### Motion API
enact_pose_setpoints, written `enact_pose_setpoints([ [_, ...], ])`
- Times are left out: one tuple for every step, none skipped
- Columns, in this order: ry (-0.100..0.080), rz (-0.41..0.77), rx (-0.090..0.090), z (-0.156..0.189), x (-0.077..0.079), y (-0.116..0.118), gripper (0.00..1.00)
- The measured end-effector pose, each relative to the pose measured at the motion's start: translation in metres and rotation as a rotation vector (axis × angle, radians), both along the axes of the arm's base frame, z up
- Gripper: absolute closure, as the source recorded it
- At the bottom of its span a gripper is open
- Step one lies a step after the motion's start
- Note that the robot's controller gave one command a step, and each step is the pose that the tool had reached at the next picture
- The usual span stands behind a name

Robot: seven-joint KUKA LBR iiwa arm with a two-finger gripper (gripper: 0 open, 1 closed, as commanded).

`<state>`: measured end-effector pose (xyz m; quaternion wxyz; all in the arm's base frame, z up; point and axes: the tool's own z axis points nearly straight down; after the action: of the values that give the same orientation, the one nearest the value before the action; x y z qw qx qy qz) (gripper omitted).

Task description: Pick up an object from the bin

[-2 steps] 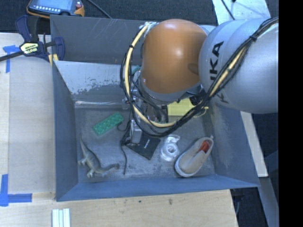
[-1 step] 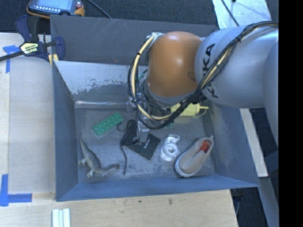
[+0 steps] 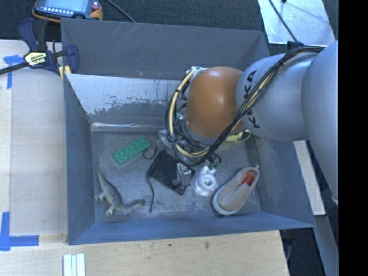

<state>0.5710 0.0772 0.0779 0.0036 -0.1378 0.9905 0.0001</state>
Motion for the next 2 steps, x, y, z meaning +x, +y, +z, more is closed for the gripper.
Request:
enact_pose_setpoints([
  [0.008,-0.082,0.000,-0.028,0.002,-0.008,0.00],
  [-0.006,0.001,0.001,0.001,0.001,0.000,0.00],
])
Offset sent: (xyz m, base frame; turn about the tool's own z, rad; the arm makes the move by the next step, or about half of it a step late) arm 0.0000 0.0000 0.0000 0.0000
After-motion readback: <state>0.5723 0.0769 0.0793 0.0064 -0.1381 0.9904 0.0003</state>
